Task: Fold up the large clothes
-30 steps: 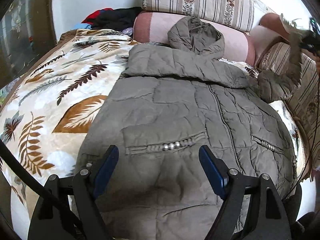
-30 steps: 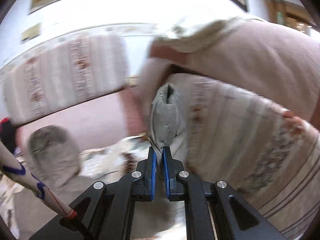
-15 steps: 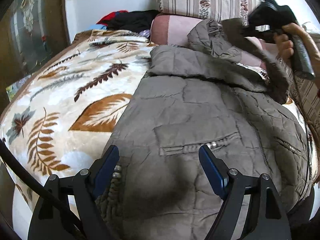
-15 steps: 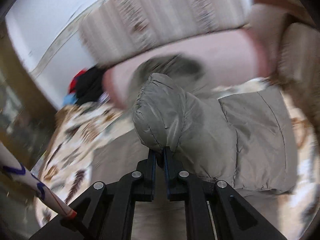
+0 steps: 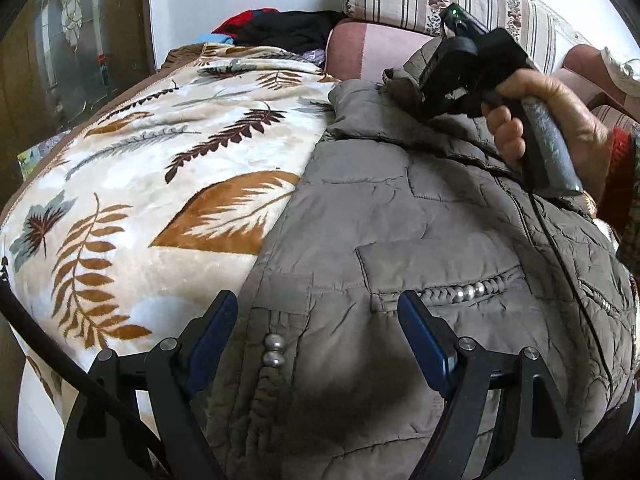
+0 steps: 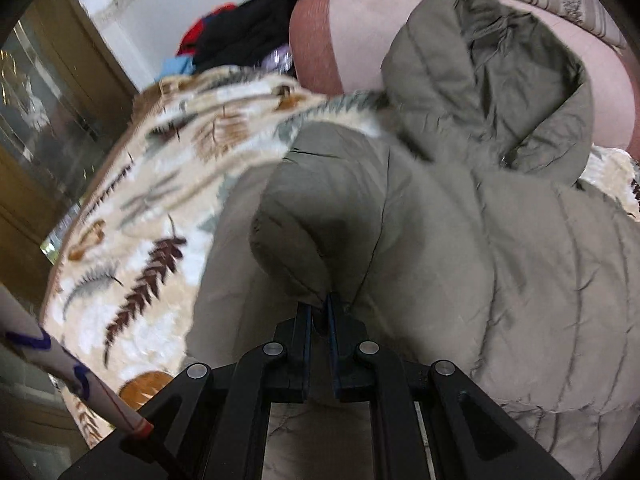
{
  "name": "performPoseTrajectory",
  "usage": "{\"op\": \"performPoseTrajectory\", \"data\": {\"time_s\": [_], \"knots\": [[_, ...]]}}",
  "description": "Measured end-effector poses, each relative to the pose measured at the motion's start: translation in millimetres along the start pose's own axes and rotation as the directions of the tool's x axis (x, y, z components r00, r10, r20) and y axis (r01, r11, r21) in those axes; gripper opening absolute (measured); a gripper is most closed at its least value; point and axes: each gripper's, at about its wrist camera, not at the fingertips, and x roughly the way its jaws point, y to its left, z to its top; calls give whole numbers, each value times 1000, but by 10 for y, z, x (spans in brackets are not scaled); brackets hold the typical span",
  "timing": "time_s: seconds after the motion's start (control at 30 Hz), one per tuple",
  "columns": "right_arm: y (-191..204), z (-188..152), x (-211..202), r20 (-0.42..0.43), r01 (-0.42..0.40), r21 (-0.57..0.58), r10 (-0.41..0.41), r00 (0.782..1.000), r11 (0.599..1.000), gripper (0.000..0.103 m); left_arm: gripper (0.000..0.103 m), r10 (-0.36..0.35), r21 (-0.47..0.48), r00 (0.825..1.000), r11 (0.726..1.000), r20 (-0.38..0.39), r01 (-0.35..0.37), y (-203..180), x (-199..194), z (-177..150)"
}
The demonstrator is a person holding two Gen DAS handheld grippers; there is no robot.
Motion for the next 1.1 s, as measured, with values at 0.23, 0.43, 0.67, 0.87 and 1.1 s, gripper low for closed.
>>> {"op": "performPoseTrajectory", "data": {"time_s": [0.23,0.43,0.67,0.87,1.1], "knots": [[19,-100,37,-39,11,-49,-13,999,999,12,81,12,7,1000,1000,-9,-12,-45,-32,18],[-131,-193,-443,1,-119,6,119,993,993,52,81,52,30,998,998,16,-53,-101,-169,81],[-907,-854,-1329,96,-23,37,19,995,999,60,81,91,16,996,996,5,-91,24,-177,189],[-1999,-1677,-1911,83,235,170,-252,964,957,60,81,144,-7,987,989,-66,-144,211,119,261],[-2653,-2340,-1898,-10,268,306,-278,960,914,51,81,180,72,972,983,-148,-171,-33,297,146]]}}
